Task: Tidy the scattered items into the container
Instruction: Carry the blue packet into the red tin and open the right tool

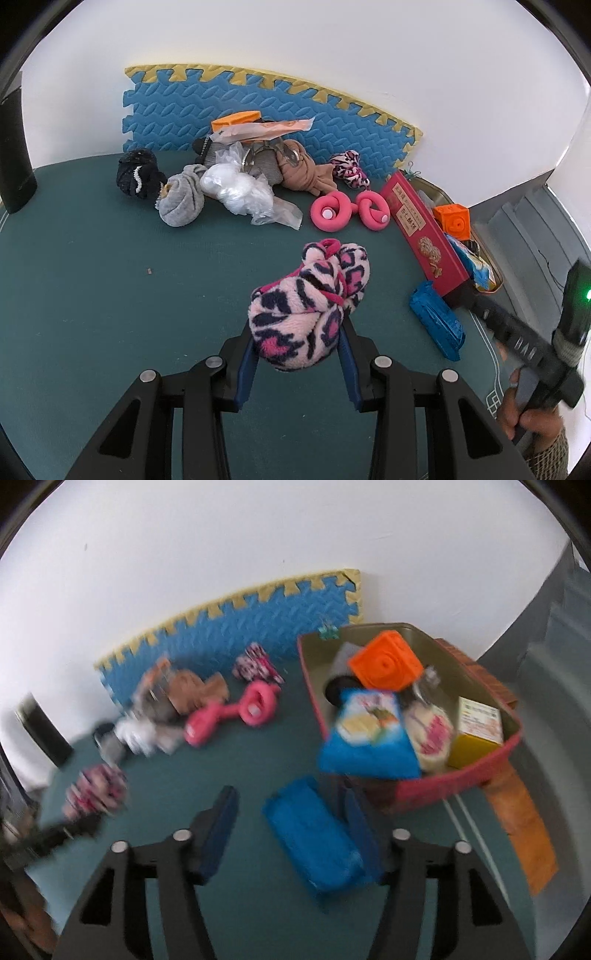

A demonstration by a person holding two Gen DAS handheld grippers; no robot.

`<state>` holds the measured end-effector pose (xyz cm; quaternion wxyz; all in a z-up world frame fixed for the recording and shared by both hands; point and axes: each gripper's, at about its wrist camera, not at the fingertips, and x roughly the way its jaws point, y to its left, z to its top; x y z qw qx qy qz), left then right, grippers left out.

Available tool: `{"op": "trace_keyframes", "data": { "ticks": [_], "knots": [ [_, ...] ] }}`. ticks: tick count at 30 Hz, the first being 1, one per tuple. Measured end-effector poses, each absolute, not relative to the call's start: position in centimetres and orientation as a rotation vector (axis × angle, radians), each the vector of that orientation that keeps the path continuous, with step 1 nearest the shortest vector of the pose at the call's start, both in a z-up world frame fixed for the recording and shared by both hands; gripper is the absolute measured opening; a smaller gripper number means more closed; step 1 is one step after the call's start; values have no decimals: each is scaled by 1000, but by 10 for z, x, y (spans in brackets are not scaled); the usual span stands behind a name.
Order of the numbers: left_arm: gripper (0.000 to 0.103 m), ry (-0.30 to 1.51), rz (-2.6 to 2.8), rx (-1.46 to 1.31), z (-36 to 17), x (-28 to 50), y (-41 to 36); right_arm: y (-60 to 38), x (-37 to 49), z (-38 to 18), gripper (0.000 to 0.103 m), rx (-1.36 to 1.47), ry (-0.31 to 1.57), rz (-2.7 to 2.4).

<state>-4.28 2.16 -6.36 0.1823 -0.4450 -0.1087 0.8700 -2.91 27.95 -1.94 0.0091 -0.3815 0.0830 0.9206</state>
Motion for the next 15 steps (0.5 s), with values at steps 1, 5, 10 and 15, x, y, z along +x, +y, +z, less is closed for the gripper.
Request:
{"op": "trace_keyframes", "data": {
  "ticks": [1, 5, 10, 15],
  "knots": [
    [41, -308, 2455, -1257, -64, -43, 22, 281, -26, -24, 66, -1212, 232, 2872],
    [41, -298, 2445, -1264, -65, -42, 26, 288, -28, -43, 66, -1294, 159, 2847],
    [41, -271, 2442, -1257, -63, -39, 34, 285, -37, -66, 65, -1400, 120, 2813],
    [41, -269, 2445, -1270, -65, -39, 35, 270, -33, -69, 51, -1380, -5, 2829]
  ]
}}
